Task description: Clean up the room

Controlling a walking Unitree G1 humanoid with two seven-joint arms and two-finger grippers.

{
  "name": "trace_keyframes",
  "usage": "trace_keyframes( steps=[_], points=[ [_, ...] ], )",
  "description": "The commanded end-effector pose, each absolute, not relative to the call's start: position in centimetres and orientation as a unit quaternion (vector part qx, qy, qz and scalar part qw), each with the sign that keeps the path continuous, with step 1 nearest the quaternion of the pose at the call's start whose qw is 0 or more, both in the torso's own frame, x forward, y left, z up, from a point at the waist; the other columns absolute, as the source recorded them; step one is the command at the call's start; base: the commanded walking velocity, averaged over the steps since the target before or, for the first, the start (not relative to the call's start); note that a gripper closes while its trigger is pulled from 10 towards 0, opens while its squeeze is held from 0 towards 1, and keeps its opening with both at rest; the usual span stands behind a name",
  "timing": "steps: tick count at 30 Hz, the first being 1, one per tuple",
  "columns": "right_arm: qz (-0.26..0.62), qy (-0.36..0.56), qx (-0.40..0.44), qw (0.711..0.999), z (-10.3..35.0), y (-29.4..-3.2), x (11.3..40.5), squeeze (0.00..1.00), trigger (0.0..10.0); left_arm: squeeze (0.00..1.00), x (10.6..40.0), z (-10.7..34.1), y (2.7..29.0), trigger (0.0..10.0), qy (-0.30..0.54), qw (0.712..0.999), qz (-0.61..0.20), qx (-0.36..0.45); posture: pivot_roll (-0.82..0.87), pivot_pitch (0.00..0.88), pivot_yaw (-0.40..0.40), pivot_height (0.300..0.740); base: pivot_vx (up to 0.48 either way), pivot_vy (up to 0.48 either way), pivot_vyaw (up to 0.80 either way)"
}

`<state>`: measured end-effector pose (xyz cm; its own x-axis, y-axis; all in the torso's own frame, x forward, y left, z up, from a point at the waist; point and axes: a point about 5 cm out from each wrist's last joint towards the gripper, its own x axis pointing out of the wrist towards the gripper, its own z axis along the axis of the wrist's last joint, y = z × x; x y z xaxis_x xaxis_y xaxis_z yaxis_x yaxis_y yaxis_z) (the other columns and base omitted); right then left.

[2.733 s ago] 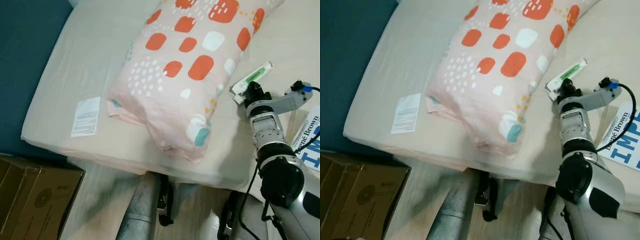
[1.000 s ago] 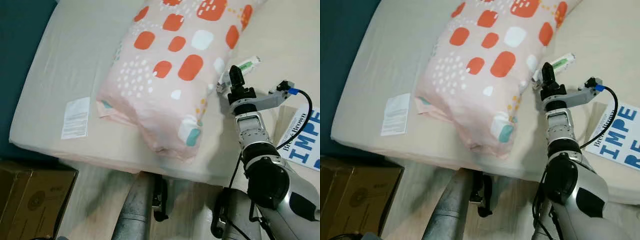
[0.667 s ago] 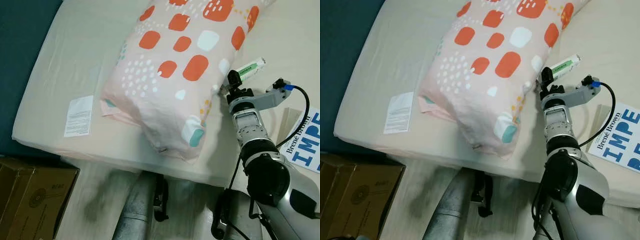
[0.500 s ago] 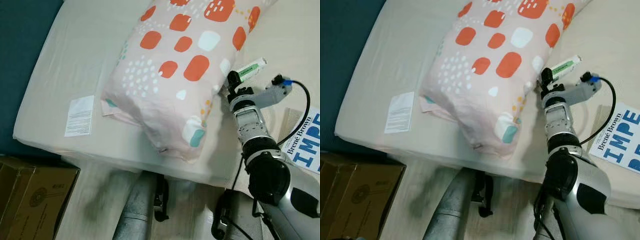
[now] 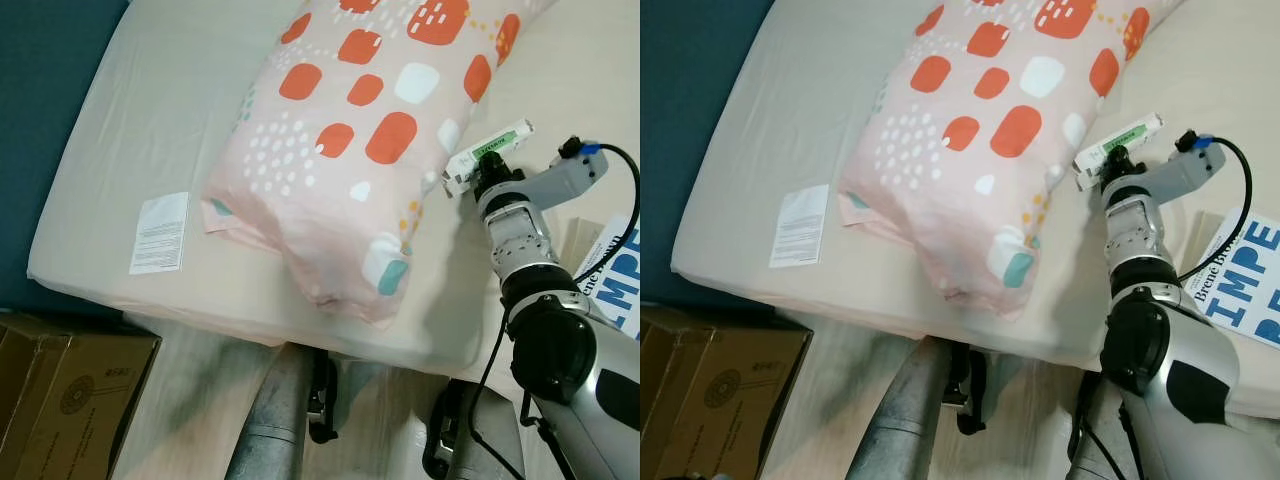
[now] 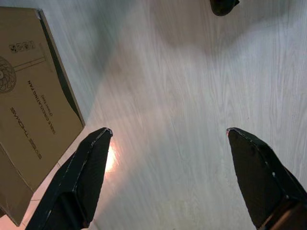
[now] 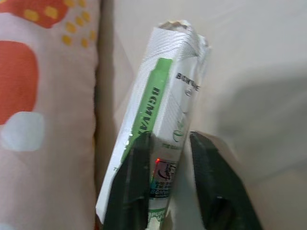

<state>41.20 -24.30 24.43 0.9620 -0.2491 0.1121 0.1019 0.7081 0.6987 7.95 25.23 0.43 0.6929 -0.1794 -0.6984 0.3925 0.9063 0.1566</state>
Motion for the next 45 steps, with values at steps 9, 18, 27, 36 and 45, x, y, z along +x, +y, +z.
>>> trace_keyframes(
  steps=[9,18,27,36,45],
  points=[
    [-0.064,-0.100,0.344,0.931,24.6,-23.0,41.5,0.00,0.0,0.00,6.3,0.1,26.5,10.0,0.397,0.895,-0.142,0.148,0.36,0.648,0.362,0.623,0.000,0.000,0.00],
    [-0.060,-0.102,0.339,0.933,24.2,-23.2,41.4,0.00,0.0,0.00,6.7,0.0,26.5,10.0,0.396,0.895,-0.144,0.148,0.36,0.645,0.366,0.623,0.000,0.000,0.00],
    [-0.017,-0.146,0.398,0.906,24.1,-23.2,41.1,1.00,10.0,0.00,7.1,0.0,26.7,10.0,0.393,0.895,-0.146,0.151,0.37,0.645,0.373,0.623,0.000,0.000,0.00],
    [0.004,-0.132,0.408,0.904,23.4,-22.0,41.3,1.00,10.0,0.00,6.5,0.3,27.0,10.0,0.397,0.894,-0.144,0.152,0.38,0.651,0.380,0.623,0.000,0.000,0.00],
    [-0.055,-0.056,0.356,0.931,21.5,-22.2,41.2,1.00,10.0,0.00,6.0,0.4,27.0,10.0,0.400,0.892,-0.145,0.152,0.38,0.661,0.383,0.623,0.000,0.000,0.00]
  ],
)
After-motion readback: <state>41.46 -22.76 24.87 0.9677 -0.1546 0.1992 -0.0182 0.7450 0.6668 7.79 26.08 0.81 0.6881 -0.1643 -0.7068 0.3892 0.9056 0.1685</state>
